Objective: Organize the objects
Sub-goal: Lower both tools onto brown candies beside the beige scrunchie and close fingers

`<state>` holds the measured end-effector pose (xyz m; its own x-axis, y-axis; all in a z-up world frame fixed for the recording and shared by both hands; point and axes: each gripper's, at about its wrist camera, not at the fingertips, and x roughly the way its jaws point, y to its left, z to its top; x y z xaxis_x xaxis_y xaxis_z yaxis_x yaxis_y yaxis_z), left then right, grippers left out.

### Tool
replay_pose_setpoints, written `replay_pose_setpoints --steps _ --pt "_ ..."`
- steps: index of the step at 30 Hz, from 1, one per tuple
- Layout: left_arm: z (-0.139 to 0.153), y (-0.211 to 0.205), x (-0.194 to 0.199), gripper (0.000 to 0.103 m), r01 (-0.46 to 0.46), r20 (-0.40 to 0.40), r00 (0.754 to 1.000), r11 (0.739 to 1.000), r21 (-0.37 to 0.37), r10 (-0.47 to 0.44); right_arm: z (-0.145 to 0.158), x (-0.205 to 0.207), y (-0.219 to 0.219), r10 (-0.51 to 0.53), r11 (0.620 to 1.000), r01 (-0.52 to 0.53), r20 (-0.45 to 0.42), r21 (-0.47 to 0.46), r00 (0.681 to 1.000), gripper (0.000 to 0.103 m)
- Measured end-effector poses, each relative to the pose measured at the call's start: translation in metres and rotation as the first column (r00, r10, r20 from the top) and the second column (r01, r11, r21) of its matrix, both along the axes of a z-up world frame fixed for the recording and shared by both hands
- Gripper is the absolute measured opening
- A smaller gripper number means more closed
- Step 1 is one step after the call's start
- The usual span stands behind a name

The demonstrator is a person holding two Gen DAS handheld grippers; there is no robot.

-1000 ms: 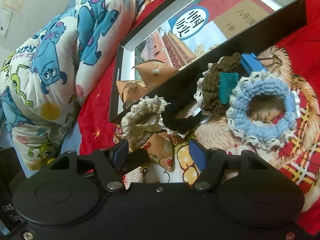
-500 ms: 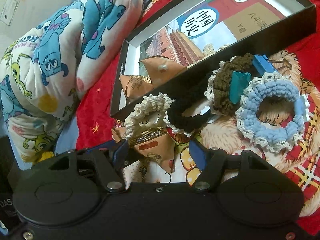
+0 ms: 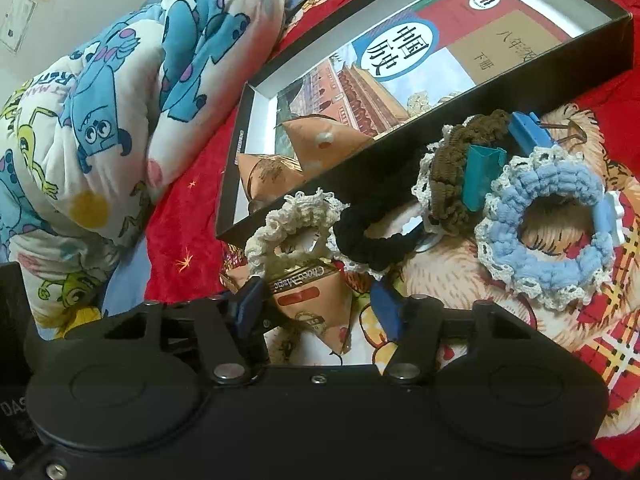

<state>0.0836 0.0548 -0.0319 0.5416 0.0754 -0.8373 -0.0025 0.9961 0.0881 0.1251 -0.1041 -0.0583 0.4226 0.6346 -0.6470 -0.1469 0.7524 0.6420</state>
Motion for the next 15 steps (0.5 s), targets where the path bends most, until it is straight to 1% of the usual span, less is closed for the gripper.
replay_pose_setpoints --steps 3,7,15 --pt "-0.0005 -0.0031 -0.0002 0.045 0.005 0.001 1.000 1.000 0.020 -0.005 -0.0003 0.0002 0.0001 0.000 1.000 0.000 -0.003 0.006 1.000 0.048" --pt "0.0006 -0.0050 -0.0017 0.045 0.010 0.001 1.000 0.999 0.032 -0.010 -0.0010 0.0005 0.0002 -0.005 1.000 0.005 -0.017 0.013 1.000 0.047" --pt "0.0026 -0.0057 -0.0060 0.044 0.016 0.002 1.000 0.999 0.036 -0.016 0.0010 -0.0029 -0.0010 0.005 1.000 -0.005 -0.020 0.025 1.000 0.039"
